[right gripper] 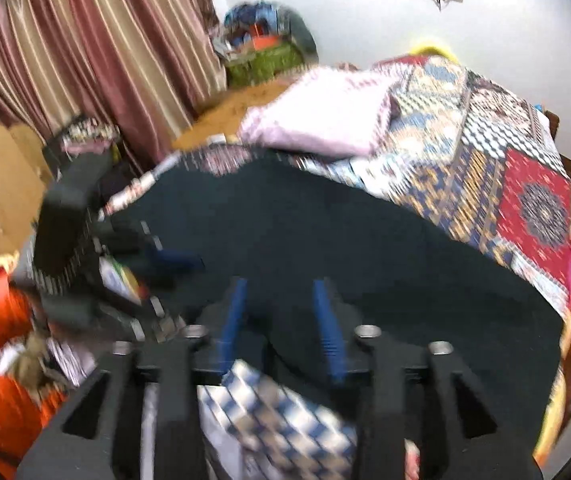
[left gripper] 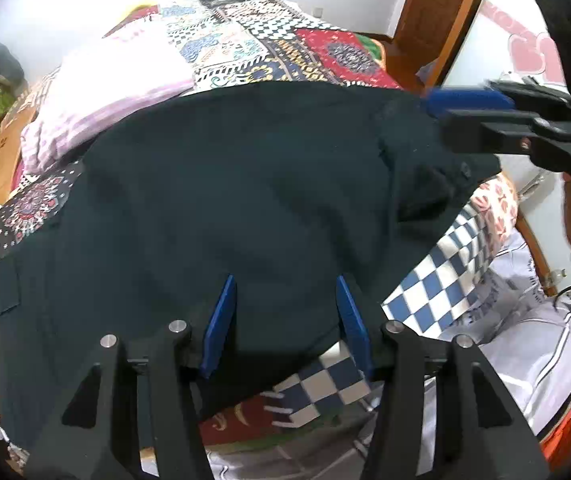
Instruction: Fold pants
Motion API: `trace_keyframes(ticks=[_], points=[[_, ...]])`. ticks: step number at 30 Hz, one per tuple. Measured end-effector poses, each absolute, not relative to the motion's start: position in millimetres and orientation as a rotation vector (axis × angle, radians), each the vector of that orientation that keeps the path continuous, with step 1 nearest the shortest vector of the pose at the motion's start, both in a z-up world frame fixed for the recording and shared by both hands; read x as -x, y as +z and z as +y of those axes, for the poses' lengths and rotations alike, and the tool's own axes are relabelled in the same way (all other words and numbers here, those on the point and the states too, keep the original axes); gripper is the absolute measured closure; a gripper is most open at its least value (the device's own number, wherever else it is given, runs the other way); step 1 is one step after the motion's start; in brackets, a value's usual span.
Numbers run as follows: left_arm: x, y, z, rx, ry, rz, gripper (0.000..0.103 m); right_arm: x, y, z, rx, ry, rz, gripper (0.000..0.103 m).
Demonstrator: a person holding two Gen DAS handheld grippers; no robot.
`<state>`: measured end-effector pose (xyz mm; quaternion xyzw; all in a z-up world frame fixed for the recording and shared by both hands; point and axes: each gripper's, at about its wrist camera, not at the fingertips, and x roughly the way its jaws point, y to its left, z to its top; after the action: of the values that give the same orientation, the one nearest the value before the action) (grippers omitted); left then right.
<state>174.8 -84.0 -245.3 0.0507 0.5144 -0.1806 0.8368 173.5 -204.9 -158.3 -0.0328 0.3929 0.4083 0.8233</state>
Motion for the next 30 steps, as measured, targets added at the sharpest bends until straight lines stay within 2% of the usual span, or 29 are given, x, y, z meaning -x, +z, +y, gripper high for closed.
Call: trace_keyframes(ticks=[3, 6, 8, 12, 13, 14, 16, 22, 30], points=[[-173, -246, -81, -0.083, -0.411, 1.087, 0.051, -177, -171, -177, 0.120, 0.865, 0.861, 0.057], [-171, -248, -76, -0.087, -0.418, 1.083, 0.050, -185, -202, -168, 0.165, 0.807, 0.981, 0.057], [-171, -249, -71, -0.087, -0.403, 1.082, 0.050, -189, -219, -181, 0.165, 0.768, 1.018, 0.060], [-176, -250, -55, -0.059, -0.356, 1.089, 0.050, -188, -221, -217, 0.143, 0.692, 1.034, 0.060], [-179, -249, -49, -0.045, -0.344, 1.091, 0.050, -187, -222, -223, 0.157, 0.657, 1.037, 0.055], [-180, -248, -46, -0.044, -0.330, 1.087, 0.050, -185, -223, -232, 0.172, 0.617, 1.033, 0.044], [-182, -243, -43, -0.054, -0.307, 1.073, 0.050, -187, -231, -251, 0.190, 0.552, 1.043, 0.037], [-194, -233, -50, -0.056, -0.325, 1.054, 0.050, -194, -242, -302, 0.068, 0.453, 1.097, 0.035], [-206, -233, -98, -0.136, -0.419, 1.055, 0.050, -155, -211, -320, 0.200, 0.381, 0.975, 0.035]])
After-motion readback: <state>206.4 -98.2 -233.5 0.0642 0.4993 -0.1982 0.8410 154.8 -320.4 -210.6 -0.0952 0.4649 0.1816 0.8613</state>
